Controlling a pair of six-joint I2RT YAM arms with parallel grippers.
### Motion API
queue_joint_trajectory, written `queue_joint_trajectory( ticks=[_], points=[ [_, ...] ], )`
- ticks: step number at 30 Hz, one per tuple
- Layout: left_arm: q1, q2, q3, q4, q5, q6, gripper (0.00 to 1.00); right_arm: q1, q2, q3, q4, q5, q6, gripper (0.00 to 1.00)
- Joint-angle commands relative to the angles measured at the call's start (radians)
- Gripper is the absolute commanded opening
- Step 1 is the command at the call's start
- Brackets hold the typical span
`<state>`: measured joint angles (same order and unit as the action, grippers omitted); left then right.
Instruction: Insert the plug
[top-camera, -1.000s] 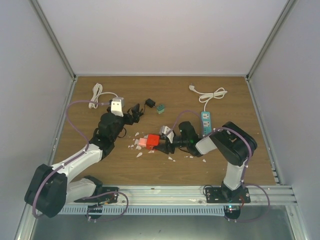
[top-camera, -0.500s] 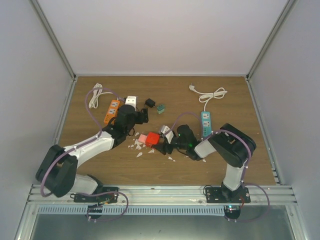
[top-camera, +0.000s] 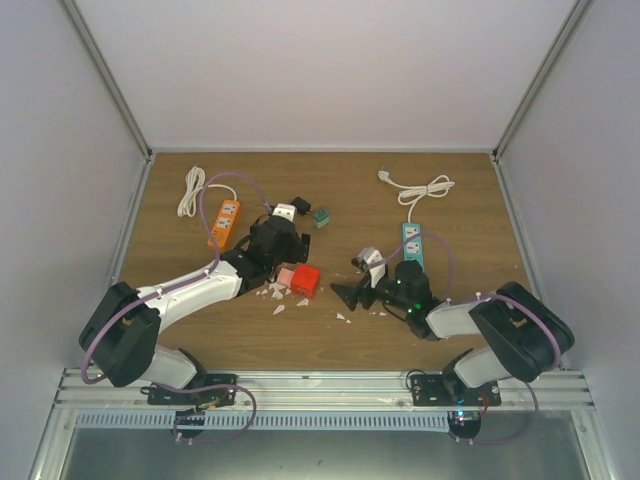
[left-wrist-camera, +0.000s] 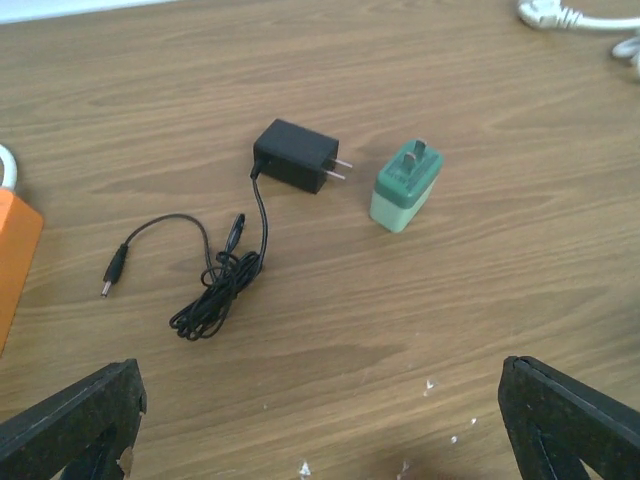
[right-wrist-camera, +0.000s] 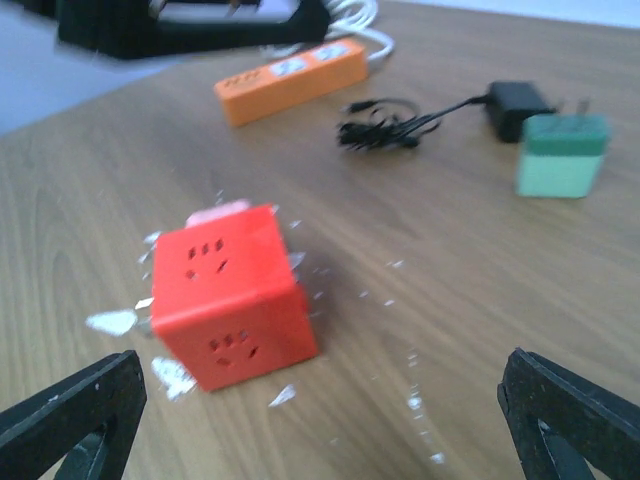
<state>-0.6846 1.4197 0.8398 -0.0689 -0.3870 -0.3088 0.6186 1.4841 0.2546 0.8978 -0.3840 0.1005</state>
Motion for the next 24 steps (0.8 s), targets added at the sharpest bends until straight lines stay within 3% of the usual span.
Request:
queue_joint_trajectory(
  ticks=[1,6,12,18,24],
  points=[
    [-0.002,0.002,0.033,-0.033,0.030,0.049,0.99,-0.082,-0.062,-0.007,0.017,0.065,0.153,1.00],
    [-0.019,0.038,0.038,-0.063,0.136,0.109,0.99,-0.202,-0.085,-0.026,0.007,0.035,0.246,1.00],
    [-0.027,0.093,0.065,-0.083,0.261,0.142,0.88,-0.209,-0.085,-0.026,-0.019,0.062,0.252,0.99],
    [-0.064,0.145,0.110,-0.154,0.248,0.113,0.96,-0.210,-0.085,-0.020,-0.042,0.083,0.251,1.00],
    [-0.090,0.155,0.120,-0.190,0.223,0.088,0.96,-0.209,-0.080,-0.016,-0.056,0.102,0.250,1.00]
  ],
)
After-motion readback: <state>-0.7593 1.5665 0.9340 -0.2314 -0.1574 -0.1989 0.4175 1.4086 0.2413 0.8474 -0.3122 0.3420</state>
